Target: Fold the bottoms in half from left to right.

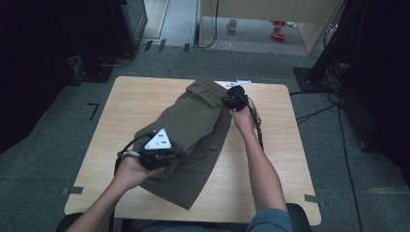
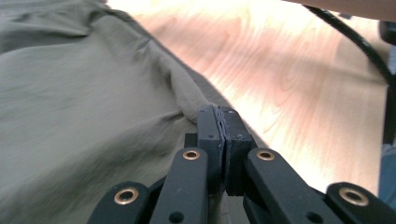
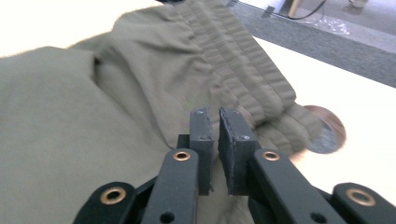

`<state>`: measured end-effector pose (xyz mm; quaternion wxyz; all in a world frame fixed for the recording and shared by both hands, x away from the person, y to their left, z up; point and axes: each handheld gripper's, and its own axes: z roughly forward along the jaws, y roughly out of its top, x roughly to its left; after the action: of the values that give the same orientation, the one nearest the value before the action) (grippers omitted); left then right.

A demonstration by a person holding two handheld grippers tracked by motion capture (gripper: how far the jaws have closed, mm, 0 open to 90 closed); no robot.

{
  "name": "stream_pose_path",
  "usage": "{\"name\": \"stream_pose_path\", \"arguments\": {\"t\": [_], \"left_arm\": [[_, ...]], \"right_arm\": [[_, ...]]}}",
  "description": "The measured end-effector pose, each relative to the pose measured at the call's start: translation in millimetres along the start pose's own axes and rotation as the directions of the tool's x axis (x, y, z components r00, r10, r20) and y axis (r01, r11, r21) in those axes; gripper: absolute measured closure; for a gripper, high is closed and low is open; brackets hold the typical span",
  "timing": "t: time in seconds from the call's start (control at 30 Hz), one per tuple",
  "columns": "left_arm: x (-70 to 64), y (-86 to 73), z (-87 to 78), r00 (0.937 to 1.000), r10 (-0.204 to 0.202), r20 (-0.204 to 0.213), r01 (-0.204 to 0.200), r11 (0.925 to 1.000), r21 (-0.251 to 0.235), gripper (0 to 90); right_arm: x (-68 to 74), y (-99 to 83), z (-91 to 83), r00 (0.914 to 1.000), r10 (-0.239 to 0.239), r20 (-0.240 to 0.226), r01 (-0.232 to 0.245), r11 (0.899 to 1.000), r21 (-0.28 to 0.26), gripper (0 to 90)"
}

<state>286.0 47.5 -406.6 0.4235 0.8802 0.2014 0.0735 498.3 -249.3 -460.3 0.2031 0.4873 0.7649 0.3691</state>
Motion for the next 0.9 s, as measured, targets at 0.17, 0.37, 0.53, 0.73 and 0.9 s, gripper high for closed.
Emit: {"name": "stream_pose_path", "arguments": {"t": [0.17,0.37,0.53,0.73,0.9], "left_arm": [[-12.6,1.9,18.3,0.9992,-0.001,0.04,0.0,0.9997,0.026,89.4],[-28.9,3.3,38.1,0.9947,0.033,0.097,-0.037,0.9984,0.043,86.7],[-19.5,4.1,36.5,0.9888,-0.023,0.148,0.02,0.9995,0.025,75.4],[6.8,5.9,21.3,0.9938,-0.048,0.101,0.05,0.9985,-0.02,69.9],[38.7,0.5,16.7,0.9933,-0.094,0.067,0.096,0.995,-0.026,68.5]], "right_arm": [[-2.1,-4.8,-3.1,0.9999,-0.005,0.011,0.005,1.0,0.027,81.0],[1.8,-4.8,-9.4,0.9999,0.01,-0.013,-0.01,1.0,0.016,74.8],[7.2,-9.1,-12.3,0.9997,0.006,-0.024,-0.006,1.0,0.005,70.8],[12.8,-10.9,-16.9,0.998,0.006,-0.064,-0.005,1.0,0.017,67.3],[19.7,-13.7,-20.1,0.9973,-0.03,-0.066,0.031,0.999,0.014,65.9]]}}
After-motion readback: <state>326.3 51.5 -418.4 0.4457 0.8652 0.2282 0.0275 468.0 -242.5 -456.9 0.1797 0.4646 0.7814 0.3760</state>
